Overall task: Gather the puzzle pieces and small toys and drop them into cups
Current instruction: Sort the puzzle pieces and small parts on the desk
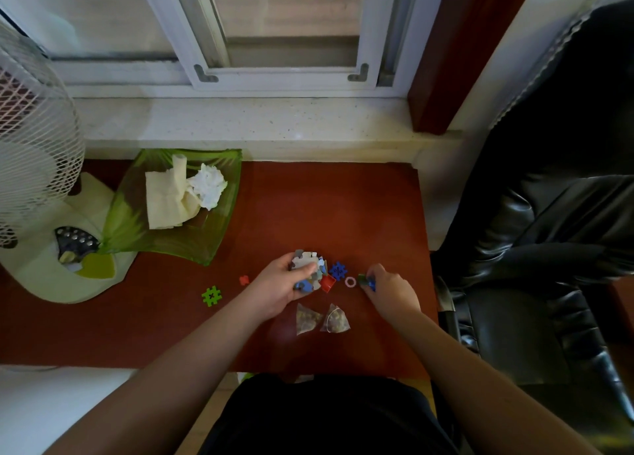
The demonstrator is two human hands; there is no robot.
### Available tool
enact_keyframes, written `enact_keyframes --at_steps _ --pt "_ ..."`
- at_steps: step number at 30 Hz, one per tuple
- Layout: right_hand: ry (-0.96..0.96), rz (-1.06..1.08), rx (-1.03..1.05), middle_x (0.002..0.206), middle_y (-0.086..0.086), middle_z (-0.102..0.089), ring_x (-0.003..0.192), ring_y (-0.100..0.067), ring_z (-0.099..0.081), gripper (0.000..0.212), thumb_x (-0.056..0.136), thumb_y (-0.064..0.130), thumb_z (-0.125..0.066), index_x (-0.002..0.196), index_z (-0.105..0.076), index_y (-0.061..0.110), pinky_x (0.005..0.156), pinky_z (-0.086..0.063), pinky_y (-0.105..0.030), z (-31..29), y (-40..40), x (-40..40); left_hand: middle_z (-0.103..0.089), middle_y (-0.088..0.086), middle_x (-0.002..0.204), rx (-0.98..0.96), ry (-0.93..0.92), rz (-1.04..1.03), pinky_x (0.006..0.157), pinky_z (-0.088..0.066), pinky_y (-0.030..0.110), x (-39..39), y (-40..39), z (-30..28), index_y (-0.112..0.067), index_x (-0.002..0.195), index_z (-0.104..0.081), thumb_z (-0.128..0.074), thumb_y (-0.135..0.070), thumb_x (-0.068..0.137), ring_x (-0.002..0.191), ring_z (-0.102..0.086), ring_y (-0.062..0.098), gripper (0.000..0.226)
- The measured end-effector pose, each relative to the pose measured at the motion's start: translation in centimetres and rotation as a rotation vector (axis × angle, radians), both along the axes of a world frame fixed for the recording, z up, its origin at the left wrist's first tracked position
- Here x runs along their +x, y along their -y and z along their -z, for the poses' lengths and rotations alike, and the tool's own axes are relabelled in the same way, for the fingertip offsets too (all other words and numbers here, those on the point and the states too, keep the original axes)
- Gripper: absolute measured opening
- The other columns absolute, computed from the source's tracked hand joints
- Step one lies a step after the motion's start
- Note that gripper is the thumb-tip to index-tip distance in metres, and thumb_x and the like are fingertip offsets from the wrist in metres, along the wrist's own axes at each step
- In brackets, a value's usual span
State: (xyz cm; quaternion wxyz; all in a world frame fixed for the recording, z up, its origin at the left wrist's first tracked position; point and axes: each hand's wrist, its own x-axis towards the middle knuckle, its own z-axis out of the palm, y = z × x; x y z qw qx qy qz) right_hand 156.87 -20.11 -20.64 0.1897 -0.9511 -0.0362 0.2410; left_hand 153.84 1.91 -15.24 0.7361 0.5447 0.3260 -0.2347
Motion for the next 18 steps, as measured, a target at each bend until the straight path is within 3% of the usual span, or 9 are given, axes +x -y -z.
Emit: enact_keyframes --at_steps 4,8,12,15,18 --pt "-0.038 0.159 0.149 0.089 -0.003 -0.07 0.076 -0.02 -0.066 0.024 0.094 0.038 -0.055 0.112 -0.059 0.022 0.06 -0.05 -0.029 0.0 1.0 0.0 -0.065 0.01 0.111 -0.021 -0.003 0.009 0.072 -0.059 0.038 0.6 1.3 -0.5 -0.015 0.116 -0.058 -0.066 -0.009 0.088 0.093 -0.069 0.023 0.029" --pt "-0.138 0.464 0.453 0.061 0.003 -0.064 0.051 -0.008 -0.057 0.011 0.093 0.031 -0.06 0.1 -0.062 0.022 0.049 -0.044 -0.021 -1.3 1.4 0.5 -0.062 0.009 0.117 0.036 -0.018 0.058 0.074 -0.06 0.048 0.9 2.0 -0.5 -0.02 0.116 -0.061 -0.067 -0.013 0.089 0.098 -0.068 0.026 0.029" --pt "-0.343 0.676 0.767 0.054 0.001 -0.056 0.039 -0.008 -0.045 0.014 0.095 0.022 -0.059 0.104 -0.063 0.012 0.041 -0.036 -0.021 -3.5 0.8 0.7 -0.061 0.011 0.117 0.106 -0.008 0.078 0.071 -0.06 0.045 1.1 2.8 -0.2 -0.023 0.114 -0.06 -0.057 -0.014 0.095 0.096 -0.069 0.027 0.021" --pt "-0.452 0.648 0.849 0.058 0.001 -0.056 0.042 -0.008 -0.045 0.017 0.093 0.024 -0.062 0.107 -0.064 0.013 0.041 -0.036 -0.019 -5.2 -0.1 0.5 -0.06 0.011 0.119 0.128 0.011 0.106 0.076 -0.059 0.048 1.2 3.3 -0.1 -0.023 0.116 -0.059 -0.049 -0.017 0.099 0.096 -0.068 0.028 0.02" --pt "-0.477 0.506 0.88 0.059 0.0 -0.053 0.045 -0.009 -0.044 0.009 0.094 0.021 -0.061 0.091 -0.067 0.015 0.044 -0.035 -0.018 -6.8 -1.4 -0.2 -0.063 0.012 0.112 0.082 0.048 0.128 0.075 -0.059 0.047 0.8 3.7 -0.4 -0.021 0.116 -0.059 -0.045 -0.032 0.101 0.094 -0.068 0.027 0.024"
